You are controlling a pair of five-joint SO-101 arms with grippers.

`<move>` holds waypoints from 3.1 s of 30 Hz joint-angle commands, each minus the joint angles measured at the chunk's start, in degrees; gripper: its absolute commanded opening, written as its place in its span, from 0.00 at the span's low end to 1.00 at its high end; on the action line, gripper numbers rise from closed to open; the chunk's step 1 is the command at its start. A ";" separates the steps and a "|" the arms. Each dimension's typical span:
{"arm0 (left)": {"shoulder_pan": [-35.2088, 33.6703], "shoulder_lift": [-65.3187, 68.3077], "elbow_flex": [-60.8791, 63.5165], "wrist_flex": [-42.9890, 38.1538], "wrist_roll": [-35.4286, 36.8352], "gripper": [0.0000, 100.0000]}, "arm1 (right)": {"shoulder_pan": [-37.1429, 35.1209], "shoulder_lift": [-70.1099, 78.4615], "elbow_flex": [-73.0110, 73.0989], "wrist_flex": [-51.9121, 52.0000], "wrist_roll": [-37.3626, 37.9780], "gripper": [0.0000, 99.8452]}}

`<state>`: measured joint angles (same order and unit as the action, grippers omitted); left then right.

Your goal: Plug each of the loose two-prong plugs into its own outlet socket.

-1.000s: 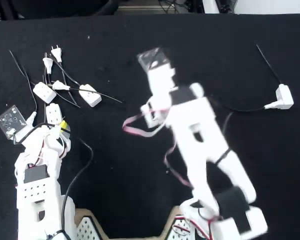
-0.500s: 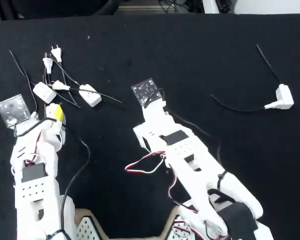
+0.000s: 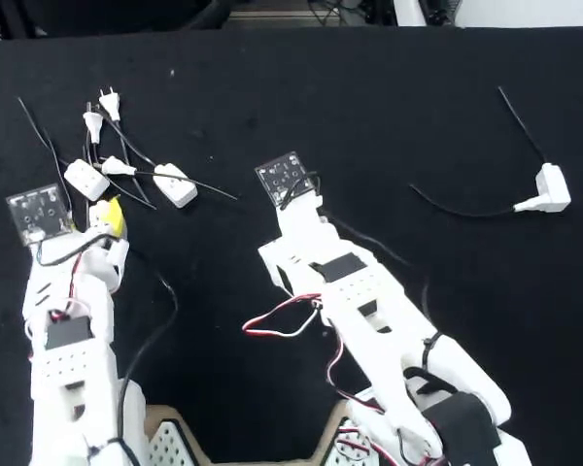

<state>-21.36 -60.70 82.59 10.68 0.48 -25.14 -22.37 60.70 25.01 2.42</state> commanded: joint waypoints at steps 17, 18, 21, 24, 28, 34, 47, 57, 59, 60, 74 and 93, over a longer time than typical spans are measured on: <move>-1.80 61.45 -59.82 33.58 -0.53 0.24 | -0.70 -2.15 -0.13 -1.32 -0.09 0.22; -1.89 63.91 -62.20 34.64 -0.53 0.24 | -0.70 -2.15 -0.13 -1.32 -0.09 0.22; -1.89 70.51 -68.53 38.07 -0.53 0.24 | -0.70 -2.15 -0.13 -1.32 -0.09 0.22; -1.89 75.96 -73.89 42.46 -0.53 0.24 | -0.70 -2.15 -0.13 -1.32 -0.09 0.22; -1.98 80.44 -78.64 47.65 -0.18 0.23 | -0.70 -2.15 -0.13 -1.32 -0.09 0.22; -1.36 81.14 -82.51 54.77 0.00 0.03 | -0.70 -2.15 -0.13 -1.32 -0.09 0.22; -1.36 71.38 -89.80 67.60 1.32 0.03 | -0.70 -2.15 -0.13 -1.32 -0.09 0.22; 1.71 62.15 -90.42 75.69 1.05 0.03 | -0.62 -2.15 -0.13 -1.32 -0.09 0.22; 3.82 59.69 -90.42 75.78 0.88 0.03 | -0.62 -2.15 -0.13 -1.23 -0.09 0.22; 5.14 58.64 -90.24 75.78 -0.35 0.04 | -0.53 -2.15 -0.13 -1.23 -0.09 0.22; 16.57 55.65 -63.16 61.01 -16.35 0.04 | 19.25 -6.81 -2.24 2.99 -13.19 0.22; 17.98 55.65 -63.52 62.77 -16.44 0.24 | 15.91 -7.16 -0.48 2.64 -13.89 0.22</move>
<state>-1.93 -2.07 28.53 66.68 -15.52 -8.18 -27.47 60.88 27.56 -10.77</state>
